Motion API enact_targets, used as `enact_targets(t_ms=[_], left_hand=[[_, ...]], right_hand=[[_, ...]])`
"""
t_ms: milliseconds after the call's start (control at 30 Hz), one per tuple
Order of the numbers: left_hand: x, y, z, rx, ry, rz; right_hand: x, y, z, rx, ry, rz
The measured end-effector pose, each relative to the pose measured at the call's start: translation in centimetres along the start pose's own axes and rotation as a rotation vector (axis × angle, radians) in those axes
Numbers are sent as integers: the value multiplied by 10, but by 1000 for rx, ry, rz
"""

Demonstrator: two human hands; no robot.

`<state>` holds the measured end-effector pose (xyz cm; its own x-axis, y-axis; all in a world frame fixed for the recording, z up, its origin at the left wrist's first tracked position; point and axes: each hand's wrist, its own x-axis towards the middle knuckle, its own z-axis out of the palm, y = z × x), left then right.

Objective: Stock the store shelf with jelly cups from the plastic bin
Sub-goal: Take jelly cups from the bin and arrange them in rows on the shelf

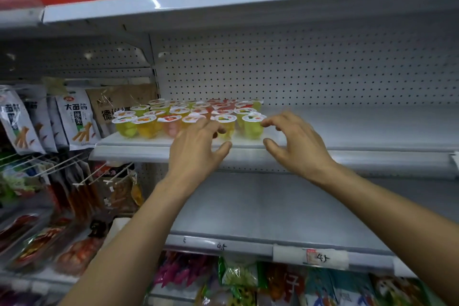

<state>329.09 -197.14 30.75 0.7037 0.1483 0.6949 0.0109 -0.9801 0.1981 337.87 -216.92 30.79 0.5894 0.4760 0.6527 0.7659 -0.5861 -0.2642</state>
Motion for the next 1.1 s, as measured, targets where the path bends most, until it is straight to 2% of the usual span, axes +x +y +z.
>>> enact_targets(t_ms=[167, 433, 667, 900, 1100], left_hand=[[-71, 10, -5, -68, -48, -99], [-208, -31, -16, -19, -281, -434], [-303, -134, -37, -2, -396, -771], [-382, -263, -24, -69, -552, -1043], [-432, -379, 32, -102, -700, -1191]], right_hand=[[-50, -8, -1, 18, -92, -100], [-122, -60, 71, 175, -420, -202], [-140, -134, 181, 313, -700, -279], [-142, -210, 331, 401, -1031, -213], [-156, -257, 471, 368, -1288, -60]])
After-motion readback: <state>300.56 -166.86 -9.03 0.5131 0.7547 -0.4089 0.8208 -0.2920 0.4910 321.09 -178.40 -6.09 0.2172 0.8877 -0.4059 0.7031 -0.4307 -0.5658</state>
